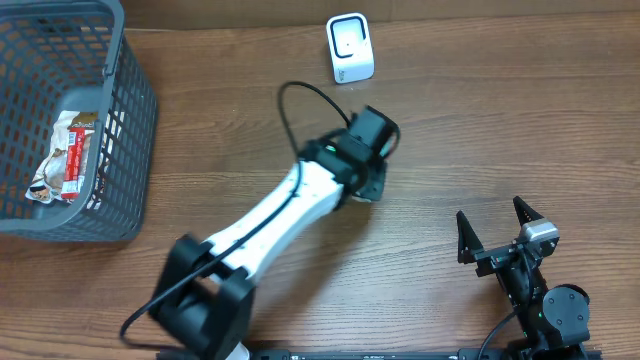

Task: Scan the item barcode
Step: 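Lift the snack pack out and carry it toward the table centre, then release the green-and-orange snack pack onto the table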

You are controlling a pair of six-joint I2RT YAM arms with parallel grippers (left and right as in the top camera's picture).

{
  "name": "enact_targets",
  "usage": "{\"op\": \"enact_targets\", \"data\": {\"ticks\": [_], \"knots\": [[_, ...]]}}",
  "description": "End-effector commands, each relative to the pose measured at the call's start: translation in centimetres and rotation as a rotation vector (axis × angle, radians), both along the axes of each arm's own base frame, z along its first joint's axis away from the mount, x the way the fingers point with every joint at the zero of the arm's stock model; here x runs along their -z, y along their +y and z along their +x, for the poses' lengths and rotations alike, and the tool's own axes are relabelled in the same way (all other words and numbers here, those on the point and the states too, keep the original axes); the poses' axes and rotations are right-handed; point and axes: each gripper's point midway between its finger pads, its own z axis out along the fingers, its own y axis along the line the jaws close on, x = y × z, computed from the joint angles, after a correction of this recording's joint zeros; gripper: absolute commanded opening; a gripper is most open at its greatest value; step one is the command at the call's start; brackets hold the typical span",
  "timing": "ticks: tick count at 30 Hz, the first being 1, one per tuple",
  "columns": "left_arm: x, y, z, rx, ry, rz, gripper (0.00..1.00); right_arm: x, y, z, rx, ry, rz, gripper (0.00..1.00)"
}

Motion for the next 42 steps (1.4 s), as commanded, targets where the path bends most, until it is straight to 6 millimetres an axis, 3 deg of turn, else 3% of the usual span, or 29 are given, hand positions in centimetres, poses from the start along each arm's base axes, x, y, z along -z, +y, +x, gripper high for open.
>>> {"op": "enact_targets", "data": {"ticks": [1, 6, 9, 12, 16, 20, 27, 32, 42], "knots": [[1.7, -0.6, 0.7, -0.065, -0.013, 0.017, 0.3, 0.2, -0.1, 0.0, 0.005, 0.0, 0.004, 1.0], [3.5, -1.2, 1.2, -0.114, 0.0, 0.003, 0.31, 0.2, -0.1, 0.0, 0.005, -0.001, 0.004, 1.0], [3.6, -1.4, 1.3, -0.118, -0.002, -0.005, 0.47, 0.2, -0.1, 0.0, 0.005, 0.0, 0.004, 1.0], [3.6, -1.5, 1.2, -0.115, 0.004, -0.011, 0.73, 0.2, -0.1, 0.0, 0.005, 0.0, 0.004, 1.0], [3.4, -2.0, 1.1, -0.102, 0.013, -0.031, 1.0, 0.2, -0.1, 0.0, 0.005, 0.0, 0.004, 1.0], [2.1, -2.3, 1.7, -0.1, -0.001, -0.041, 1.0, 0.2, -0.1, 0.0, 0.005, 0.0, 0.004, 1.0], [-3.1, -3.2, 3.1, -0.061, -0.046, -0.056, 1.0, 0.2, -0.1, 0.0, 0.005, -0.001, 0.004, 1.0], [-8.0, -2.9, 4.5, -0.05, -0.096, -0.072, 1.0, 0.2, -0.1, 0.0, 0.005, 0.0, 0.004, 1.0], [-16.4, 1.7, 6.6, -0.138, -0.169, -0.118, 1.0, 0.2, -0.1, 0.0, 0.005, 0.0, 0.004, 1.0]]}}
